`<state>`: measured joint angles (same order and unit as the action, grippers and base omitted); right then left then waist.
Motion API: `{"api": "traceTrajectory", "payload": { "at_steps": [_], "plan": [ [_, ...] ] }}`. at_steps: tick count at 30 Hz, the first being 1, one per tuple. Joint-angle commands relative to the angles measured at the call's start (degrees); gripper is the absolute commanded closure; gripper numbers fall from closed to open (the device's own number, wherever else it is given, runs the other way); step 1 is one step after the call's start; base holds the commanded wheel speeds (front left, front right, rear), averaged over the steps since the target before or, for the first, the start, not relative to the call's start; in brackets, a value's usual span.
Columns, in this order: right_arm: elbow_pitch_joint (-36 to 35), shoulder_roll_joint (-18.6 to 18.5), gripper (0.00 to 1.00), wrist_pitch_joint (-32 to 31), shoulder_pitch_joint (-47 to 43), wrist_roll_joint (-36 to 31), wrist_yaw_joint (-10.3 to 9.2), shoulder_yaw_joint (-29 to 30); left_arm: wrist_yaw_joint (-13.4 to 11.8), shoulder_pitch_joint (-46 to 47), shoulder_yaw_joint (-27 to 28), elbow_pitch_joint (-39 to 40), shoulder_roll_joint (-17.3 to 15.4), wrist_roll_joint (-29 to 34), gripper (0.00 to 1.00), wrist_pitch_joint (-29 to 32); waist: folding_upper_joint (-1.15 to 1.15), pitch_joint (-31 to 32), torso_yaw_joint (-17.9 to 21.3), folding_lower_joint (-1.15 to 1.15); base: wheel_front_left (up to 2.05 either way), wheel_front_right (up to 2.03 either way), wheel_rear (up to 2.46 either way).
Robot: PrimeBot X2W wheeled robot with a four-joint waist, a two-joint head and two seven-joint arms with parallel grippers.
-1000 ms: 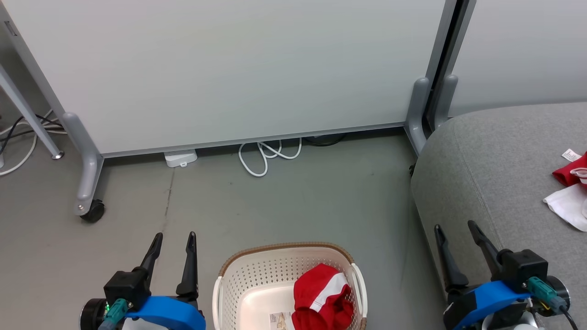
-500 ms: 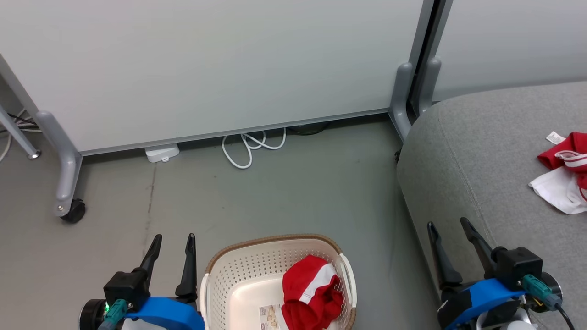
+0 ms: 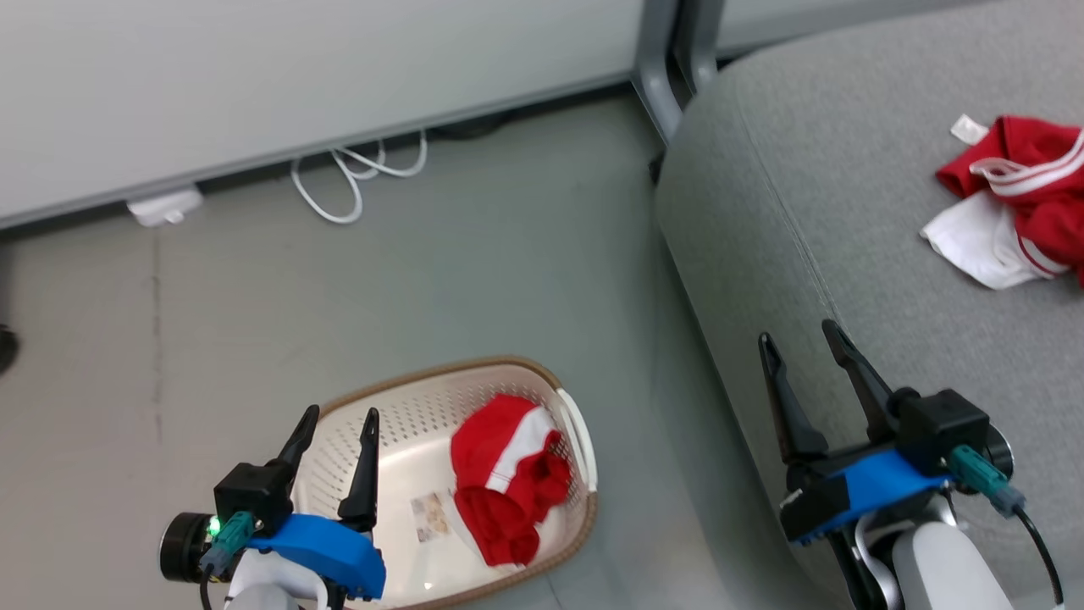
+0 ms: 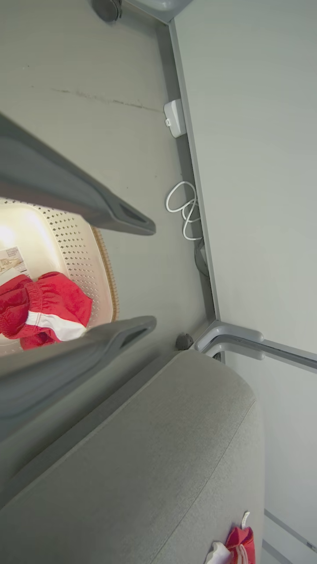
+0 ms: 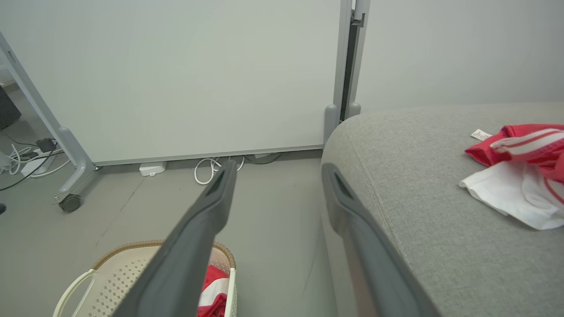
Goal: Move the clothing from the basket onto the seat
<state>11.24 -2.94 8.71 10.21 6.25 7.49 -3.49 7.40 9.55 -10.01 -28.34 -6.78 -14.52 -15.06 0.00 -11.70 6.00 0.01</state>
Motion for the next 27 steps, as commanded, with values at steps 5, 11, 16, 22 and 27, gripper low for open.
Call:
{"api": "traceTrajectory", "payload": {
  "at_steps": [5,11,16,22,27],
  "plan": [
    [-0.2,0.1,0.00,1.7,4.5,1.5,0.01,-2.0,0.1,4.6,-3.0,-3.3,-2.1,0.7,0.00,-0.2,0.00,-10.4,7.2,-0.01,0.00,0.00,0.00],
    [0.1,0.1,0.00,3.0,8.4,2.0,0.01,-4.2,0.1,9.8,-6.3,-7.7,-3.4,-0.9,0.00,-0.2,0.00,-17.9,9.3,-0.01,0.00,0.00,0.00],
    [0.2,0.1,0.00,4.1,11.1,2.5,0.01,-5.6,0.1,14.1,-9.2,-12.7,-4.2,-1.9,0.00,-0.2,0.00,-23.2,9.9,-0.01,0.00,0.00,0.00],
    [0.6,0.1,0.00,5.3,14.4,4.1,0.01,-7.4,0.1,19.2,-14.8,-19.1,-6.1,-0.9,0.00,-0.2,0.00,-28.3,10.9,-0.01,0.00,0.00,0.00],
    [0.9,0.1,0.00,6.1,16.6,5.6,0.01,-8.7,0.1,23.2,-18.9,-23.6,-8.7,1.2,0.00,0.0,0.00,-32.4,12.2,-0.01,0.00,0.00,0.00]
  ]
}}
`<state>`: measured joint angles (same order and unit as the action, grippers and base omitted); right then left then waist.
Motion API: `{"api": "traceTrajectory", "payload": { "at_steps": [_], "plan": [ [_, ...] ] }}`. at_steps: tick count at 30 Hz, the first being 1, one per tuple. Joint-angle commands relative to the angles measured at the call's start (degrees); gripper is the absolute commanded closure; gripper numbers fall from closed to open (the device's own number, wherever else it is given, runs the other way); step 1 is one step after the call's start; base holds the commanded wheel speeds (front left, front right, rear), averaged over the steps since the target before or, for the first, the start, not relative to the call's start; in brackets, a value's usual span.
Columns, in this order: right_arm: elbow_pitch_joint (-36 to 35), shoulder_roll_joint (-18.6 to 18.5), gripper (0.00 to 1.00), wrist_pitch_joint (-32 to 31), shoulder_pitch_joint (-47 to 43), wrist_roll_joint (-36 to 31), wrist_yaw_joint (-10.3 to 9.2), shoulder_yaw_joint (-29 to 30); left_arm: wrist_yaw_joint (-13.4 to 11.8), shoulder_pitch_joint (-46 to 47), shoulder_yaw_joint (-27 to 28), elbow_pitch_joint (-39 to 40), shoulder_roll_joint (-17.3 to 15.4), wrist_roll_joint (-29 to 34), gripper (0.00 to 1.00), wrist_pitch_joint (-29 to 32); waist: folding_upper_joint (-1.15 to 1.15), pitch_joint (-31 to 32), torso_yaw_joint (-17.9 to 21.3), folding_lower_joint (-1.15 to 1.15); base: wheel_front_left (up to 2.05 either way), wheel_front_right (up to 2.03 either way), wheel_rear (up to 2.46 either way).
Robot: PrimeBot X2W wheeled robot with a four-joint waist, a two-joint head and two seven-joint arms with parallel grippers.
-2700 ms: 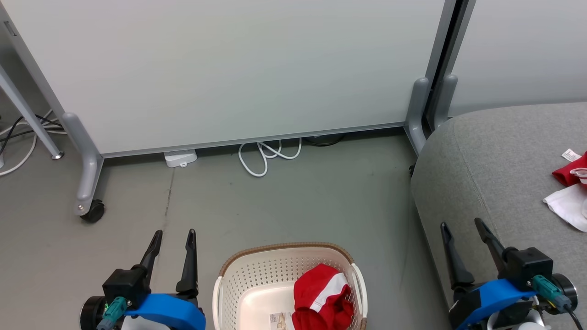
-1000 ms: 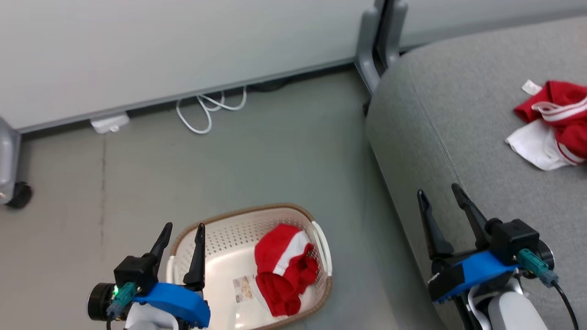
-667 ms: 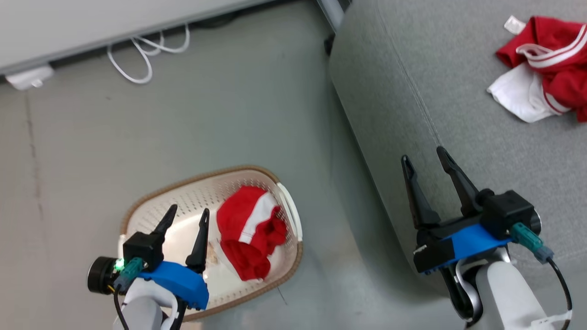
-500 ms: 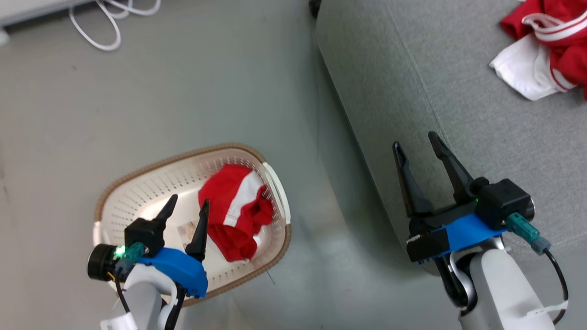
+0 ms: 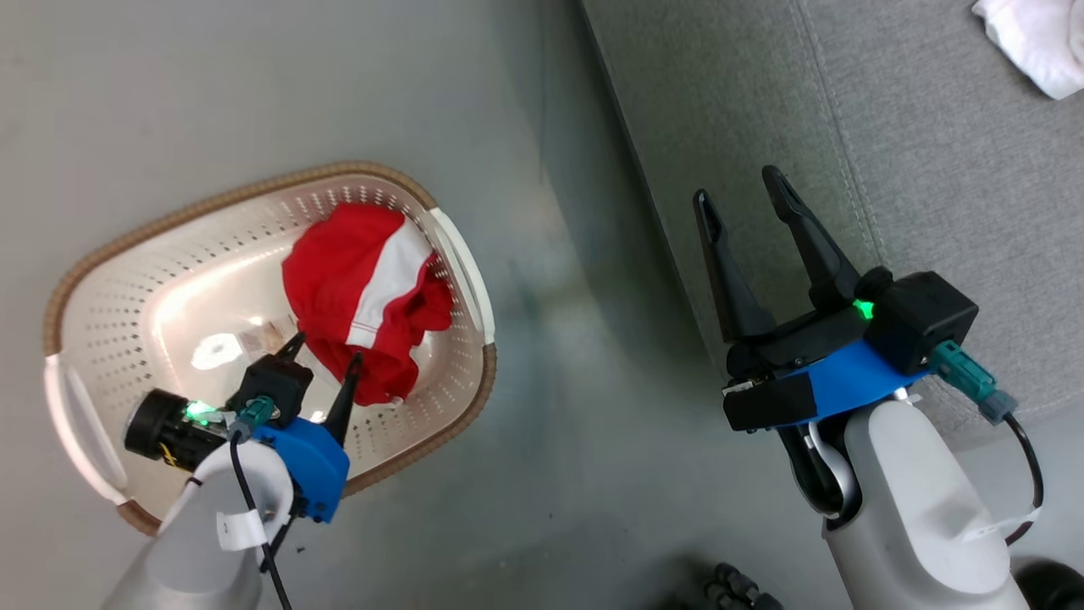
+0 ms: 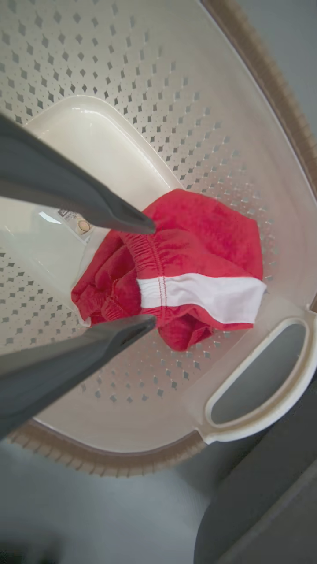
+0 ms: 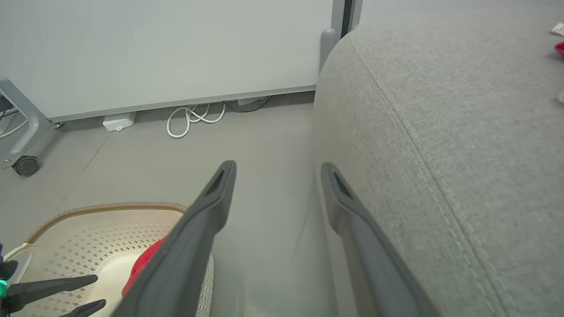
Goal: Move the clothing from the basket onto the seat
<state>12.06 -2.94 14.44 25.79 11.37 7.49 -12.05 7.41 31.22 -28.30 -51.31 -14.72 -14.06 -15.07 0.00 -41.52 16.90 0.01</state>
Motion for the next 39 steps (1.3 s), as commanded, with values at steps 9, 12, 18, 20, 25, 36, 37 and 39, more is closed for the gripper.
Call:
{"api": "traceTrajectory", "payload": {
  "at_steps": [9,12,18,20,25,36,37,39],
  "plan": [
    [-0.4,0.1,0.00,0.8,2.9,3.5,0.01,-1.3,-0.6,7.3,-3.9,-6.2,-4.2,3.0,0.00,0.0,0.00,-8.2,3.8,-0.01,0.00,0.00,0.00],
    [-1.3,0.1,0.00,0.8,3.2,4.3,0.01,-1.6,-1.7,8.8,-4.2,-7.3,-4.8,3.6,0.00,-0.1,0.00,-9.5,4.5,-0.01,0.00,0.00,0.00],
    [-2.5,0.1,0.00,0.8,3.3,5.3,0.01,-1.9,-5.5,11.4,-4.1,-8.8,-5.6,4.4,0.00,-0.1,0.00,-11.4,5.3,-0.01,0.00,0.00,0.00],
    [-2.7,0.1,0.00,0.8,3.3,5.5,0.01,-1.9,-6.6,12.3,-3.9,-8.7,-5.7,4.5,0.00,-0.2,0.00,-11.8,5.3,-0.01,0.00,0.00,0.00],
    [-2.7,0.1,0.00,0.7,3.7,6.0,0.01,-2.4,-7.3,13.5,-3.3,-5.4,-5.9,4.2,0.00,-0.2,0.00,-12.7,5.2,-0.01,0.00,0.00,0.00],
    [-2.8,0.1,0.00,0.7,4.6,6.8,0.02,-3.6,-6.9,12.6,-2.8,-2.2,-7.1,3.6,0.00,-0.2,0.00,-13.7,5.8,-0.01,0.00,0.00,0.00],
    [-2.8,0.1,0.00,0.7,4.6,6.9,0.02,-3.6,-6.7,12.5,-2.8,-2.5,-7.0,3.4,0.14,-0.2,0.00,-13.6,5.8,-0.01,0.00,0.00,0.00],
    [-2.7,0.1,0.00,0.7,4.6,6.9,0.02,-3.6,-6.6,12.5,-2.9,-2.8,-6.8,3.4,0.75,-0.2,0.00,-13.6,5.9,-0.01,0.00,0.00,0.00]
  ]
}}
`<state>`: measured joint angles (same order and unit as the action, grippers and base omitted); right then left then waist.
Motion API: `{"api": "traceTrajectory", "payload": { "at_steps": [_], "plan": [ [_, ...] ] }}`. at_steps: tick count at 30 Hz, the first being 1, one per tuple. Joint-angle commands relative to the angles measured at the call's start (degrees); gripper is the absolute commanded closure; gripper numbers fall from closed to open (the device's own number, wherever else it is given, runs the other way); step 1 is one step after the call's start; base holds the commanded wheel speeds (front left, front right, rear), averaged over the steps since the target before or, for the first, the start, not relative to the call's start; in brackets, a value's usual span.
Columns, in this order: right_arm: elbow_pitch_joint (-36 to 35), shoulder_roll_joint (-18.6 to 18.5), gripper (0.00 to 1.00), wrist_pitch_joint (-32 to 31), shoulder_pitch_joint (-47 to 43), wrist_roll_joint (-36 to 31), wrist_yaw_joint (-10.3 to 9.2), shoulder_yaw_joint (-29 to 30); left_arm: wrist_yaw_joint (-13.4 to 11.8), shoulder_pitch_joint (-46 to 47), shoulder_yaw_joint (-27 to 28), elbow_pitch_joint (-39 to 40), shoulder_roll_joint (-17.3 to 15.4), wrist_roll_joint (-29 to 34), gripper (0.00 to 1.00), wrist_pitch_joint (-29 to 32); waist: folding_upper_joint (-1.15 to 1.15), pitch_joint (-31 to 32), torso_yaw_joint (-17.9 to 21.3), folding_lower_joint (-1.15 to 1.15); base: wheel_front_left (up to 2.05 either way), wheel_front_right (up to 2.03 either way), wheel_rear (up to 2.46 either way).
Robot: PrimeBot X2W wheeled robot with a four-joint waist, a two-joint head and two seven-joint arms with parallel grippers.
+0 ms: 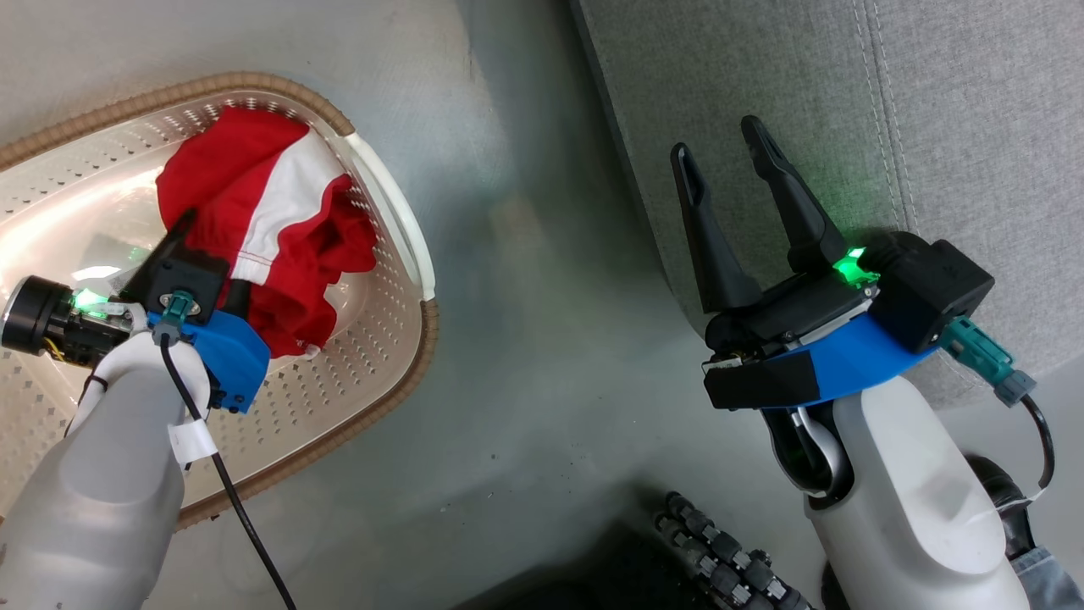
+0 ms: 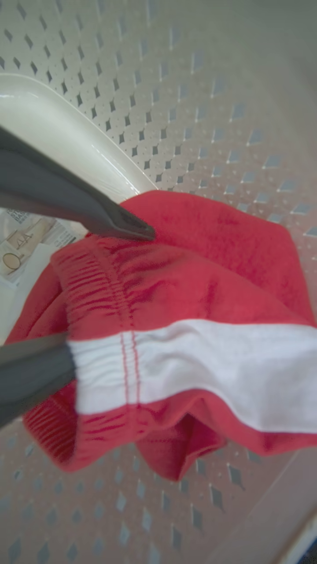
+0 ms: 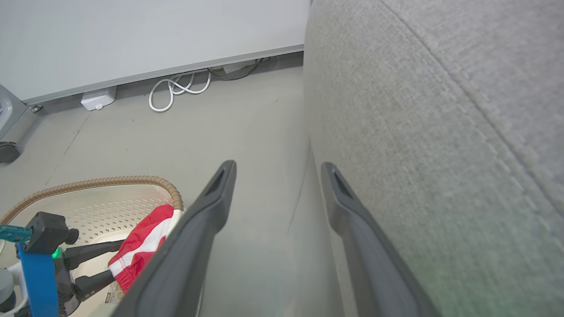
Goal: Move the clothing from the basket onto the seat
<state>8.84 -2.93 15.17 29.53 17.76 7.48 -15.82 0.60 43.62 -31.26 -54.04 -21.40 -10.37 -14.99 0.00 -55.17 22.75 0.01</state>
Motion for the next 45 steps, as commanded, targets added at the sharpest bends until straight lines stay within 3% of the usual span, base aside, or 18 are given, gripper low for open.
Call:
{"api": "traceTrajectory", "payload": {
  "at_steps": [1,23,45],
  "plan": [
    [0.5,0.1,0.00,0.0,0.8,0.6,0.02,0.1,0.3,0.1,0.0,-0.3,0.0,-0.2,1.00,-0.3,0.00,0.1,0.1,-0.01,0.00,0.00,0.00],
    [1.9,0.1,0.00,0.0,-0.9,-2.2,0.02,0.1,0.6,-2.3,0.1,-2.7,3.6,-2.2,1.00,-0.3,0.00,6.3,-1.3,-0.01,0.00,0.00,0.00],
    [7.9,0.0,0.00,-0.3,-7.7,-6.9,0.02,2.9,2.7,-15.5,2.3,1.3,12.4,-4.8,1.00,-0.3,0.00,32.0,-10.2,-0.01,0.00,0.00,0.00]
  ]
}}
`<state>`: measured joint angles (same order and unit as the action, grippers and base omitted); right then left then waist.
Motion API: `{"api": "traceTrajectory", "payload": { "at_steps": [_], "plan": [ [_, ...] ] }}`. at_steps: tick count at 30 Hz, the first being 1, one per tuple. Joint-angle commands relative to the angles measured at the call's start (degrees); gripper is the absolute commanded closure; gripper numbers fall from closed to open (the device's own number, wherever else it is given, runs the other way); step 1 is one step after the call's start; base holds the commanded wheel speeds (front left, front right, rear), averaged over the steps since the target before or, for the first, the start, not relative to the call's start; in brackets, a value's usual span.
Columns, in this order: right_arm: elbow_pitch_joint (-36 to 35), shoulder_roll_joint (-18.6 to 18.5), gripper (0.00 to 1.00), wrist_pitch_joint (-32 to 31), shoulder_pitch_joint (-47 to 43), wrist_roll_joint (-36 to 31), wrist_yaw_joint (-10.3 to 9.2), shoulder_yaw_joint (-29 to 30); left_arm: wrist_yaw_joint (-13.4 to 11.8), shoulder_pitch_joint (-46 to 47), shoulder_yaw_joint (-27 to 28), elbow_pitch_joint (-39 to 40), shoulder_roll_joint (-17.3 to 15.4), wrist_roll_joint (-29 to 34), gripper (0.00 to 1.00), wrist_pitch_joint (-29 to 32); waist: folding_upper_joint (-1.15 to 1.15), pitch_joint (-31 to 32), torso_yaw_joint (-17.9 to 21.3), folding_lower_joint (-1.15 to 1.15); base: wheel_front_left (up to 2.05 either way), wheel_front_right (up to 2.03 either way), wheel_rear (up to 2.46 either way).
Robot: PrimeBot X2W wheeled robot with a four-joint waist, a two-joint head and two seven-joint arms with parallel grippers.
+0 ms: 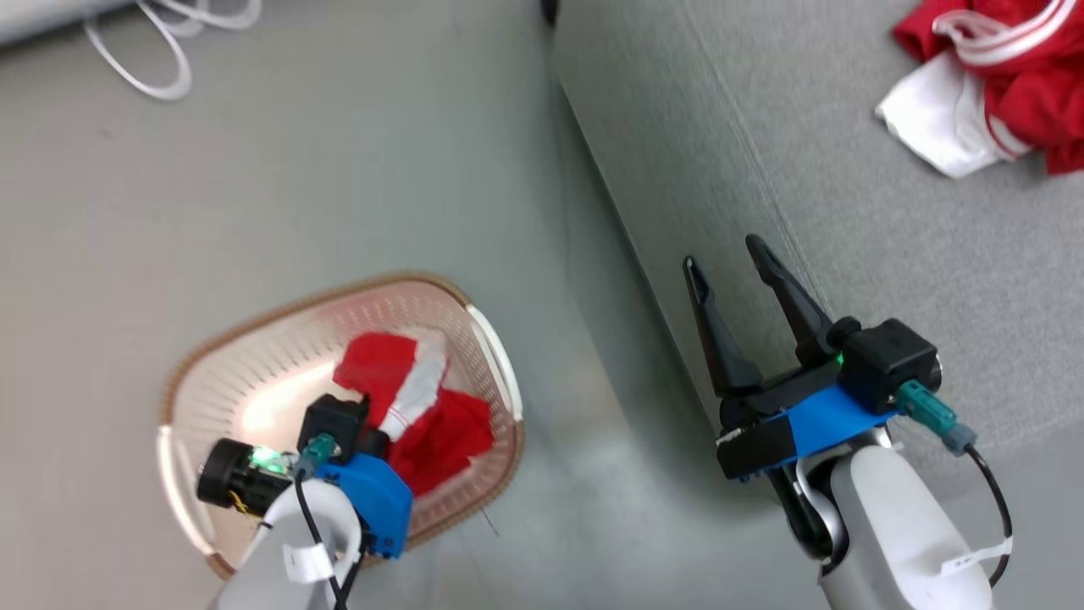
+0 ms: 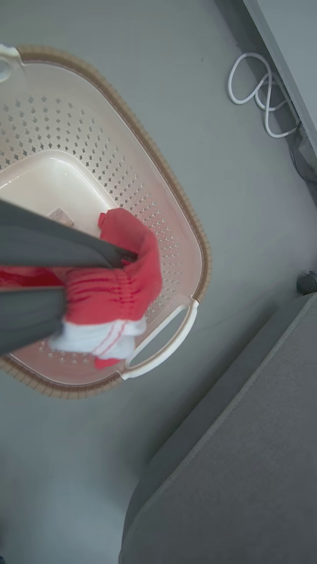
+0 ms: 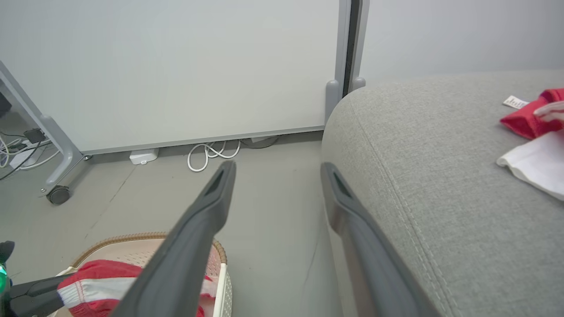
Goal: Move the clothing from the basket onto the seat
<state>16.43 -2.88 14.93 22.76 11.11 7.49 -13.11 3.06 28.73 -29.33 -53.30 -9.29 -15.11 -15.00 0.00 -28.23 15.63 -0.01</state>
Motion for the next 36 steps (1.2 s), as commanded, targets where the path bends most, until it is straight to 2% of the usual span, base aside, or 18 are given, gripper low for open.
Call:
{"api": "traceTrajectory", "payload": {
  "at_steps": [1,13,23,29,36],
  "plan": [
    [0.6,0.0,0.00,-0.2,-1.4,-0.3,0.01,0.2,0.5,-1.4,0.4,0.9,0.6,-0.2,1.00,-0.3,0.00,6.4,-3.5,0.01,0.00,0.00,0.00],
    [0.8,0.0,0.00,-3.4,-9.1,-1.4,0.01,2.6,2.4,-5.1,-1.5,6.8,4.0,2.2,1.00,-0.3,0.00,18.9,-10.0,0.01,0.00,0.00,0.00],
    [-1.6,0.0,0.00,-6.0,-13.1,-1.2,0.01,2.5,3.5,-3.0,-2.0,12.7,4.8,3.5,1.00,-0.3,0.00,23.9,-13.4,0.01,0.00,0.00,0.00],
    [-2.5,0.0,0.00,-7.0,-14.6,-1.4,0.01,2.7,4.2,0.2,-2.7,13.0,5.5,1.9,1.00,-0.3,0.00,25.5,-14.6,0.01,0.00,0.00,0.00],
    [-3.0,0.0,0.00,-7.9,-15.1,-1.0,0.01,1.7,4.4,6.2,-7.4,10.4,6.3,-4.1,1.00,1.3,0.00,26.4,-15.0,0.01,0.00,0.00,0.00]
  ]
}}
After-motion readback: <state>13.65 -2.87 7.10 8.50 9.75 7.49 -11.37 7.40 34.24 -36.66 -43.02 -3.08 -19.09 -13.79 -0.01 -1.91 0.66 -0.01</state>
